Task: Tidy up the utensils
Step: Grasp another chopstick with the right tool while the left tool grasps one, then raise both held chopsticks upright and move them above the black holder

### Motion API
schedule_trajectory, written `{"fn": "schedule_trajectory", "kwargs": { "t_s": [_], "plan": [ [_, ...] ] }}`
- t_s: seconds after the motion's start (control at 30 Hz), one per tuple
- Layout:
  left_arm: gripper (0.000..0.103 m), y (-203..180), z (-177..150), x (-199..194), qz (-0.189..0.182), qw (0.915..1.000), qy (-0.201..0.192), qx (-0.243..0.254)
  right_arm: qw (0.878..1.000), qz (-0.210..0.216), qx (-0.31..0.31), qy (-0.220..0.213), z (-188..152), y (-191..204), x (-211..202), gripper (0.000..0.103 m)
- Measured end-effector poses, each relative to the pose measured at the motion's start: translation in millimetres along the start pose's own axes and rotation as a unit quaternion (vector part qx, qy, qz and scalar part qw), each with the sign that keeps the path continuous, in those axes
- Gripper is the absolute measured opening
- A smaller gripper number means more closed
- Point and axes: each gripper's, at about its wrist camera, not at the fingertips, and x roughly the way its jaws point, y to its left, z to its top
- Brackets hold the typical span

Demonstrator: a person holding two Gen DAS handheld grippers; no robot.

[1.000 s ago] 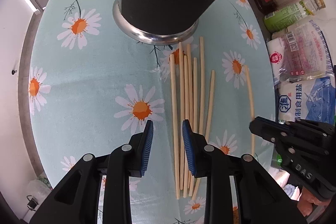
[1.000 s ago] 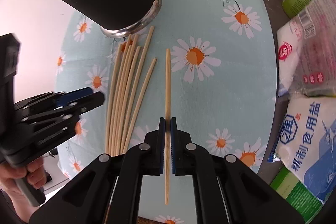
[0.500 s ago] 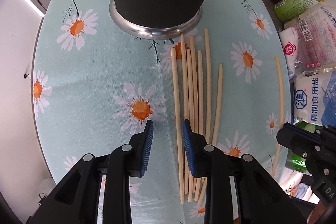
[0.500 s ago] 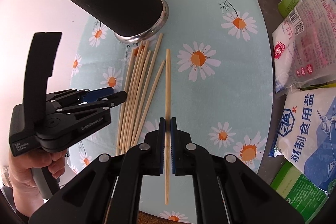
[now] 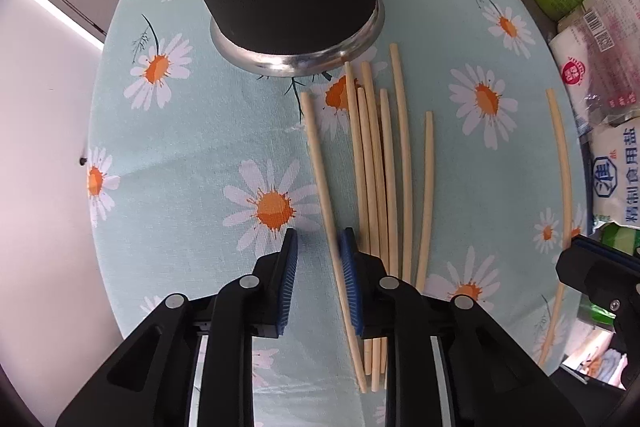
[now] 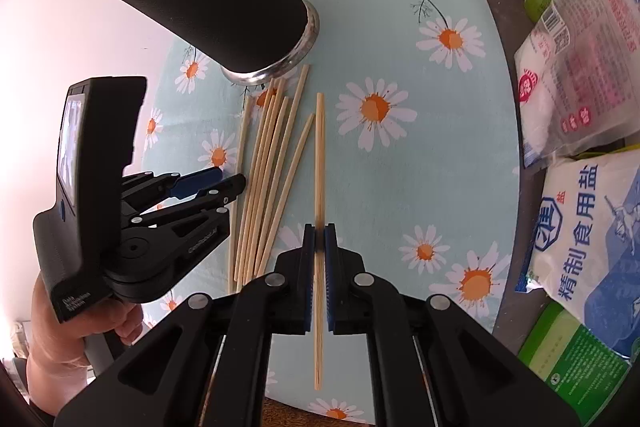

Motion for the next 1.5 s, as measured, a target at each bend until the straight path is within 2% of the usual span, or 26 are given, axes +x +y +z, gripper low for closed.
{"fn": "schedule_trajectory", "kwargs": {
  "t_s": [0.13, 0.17, 0.27, 0.47, 0.67, 0.93, 1.2, 1.33, 1.5],
  "plan": [
    [0.014, -8.8, 0.7, -0.8, 0.002, 1.0000, 0.003, 0.004, 1.000, 0.005, 0.005, 0.003, -0.6, 0.2, 3.2, 0.005],
    [0.009, -10.9, 0.7, -0.9, 0.002, 1.0000, 0.004, 0.005, 1.000, 0.006, 0.007, 0.004, -0.9, 0.4, 4.3, 0.005],
    [0.004, -12.3, 1.8, -2.0, -0.003, 1.0000, 0.003, 0.003, 1.000, 0.011, 0.011, 0.008, -1.1, 2.0, 7.9, 0.005],
    [0.004, -6.5, 2.4, -3.0, -0.027, 0.9996, 0.001, -0.006, 1.000, 0.012, 0.021, 0.008, -2.4, 9.3, 11.8, 0.005],
    [0.004, 22.3, -14.0, -15.6, -0.062, 0.9979, -0.015, -0.012, 1.000, 0.019, 0.017, 0.007, -1.3, 26.4, 13.2, 0.005],
    [0.004, 62.1, -47.1, -51.8, -0.115, 0.9910, -0.062, -0.028, 0.999, 0.052, 0.007, -0.014, -1.5, 47.9, 9.7, 0.006],
    [0.004, 100.5, -59.0, -94.2, -0.173, 0.9765, -0.122, -0.043, 0.994, 0.090, -0.009, -0.066, 2.0, 62.8, -17.5, 0.006],
    [0.004, 110.7, -63.5, -122.8, -0.212, 0.9605, -0.175, -0.043, 0.988, 0.105, -0.014, -0.108, 5.6, 68.8, -37.6, 0.006],
    [0.004, 121.8, -57.8, -153.7, -0.226, 0.9441, -0.237, -0.032, 0.979, 0.112, -0.027, -0.166, 8.9, 78.6, -64.6, 0.006]
  ]
}}
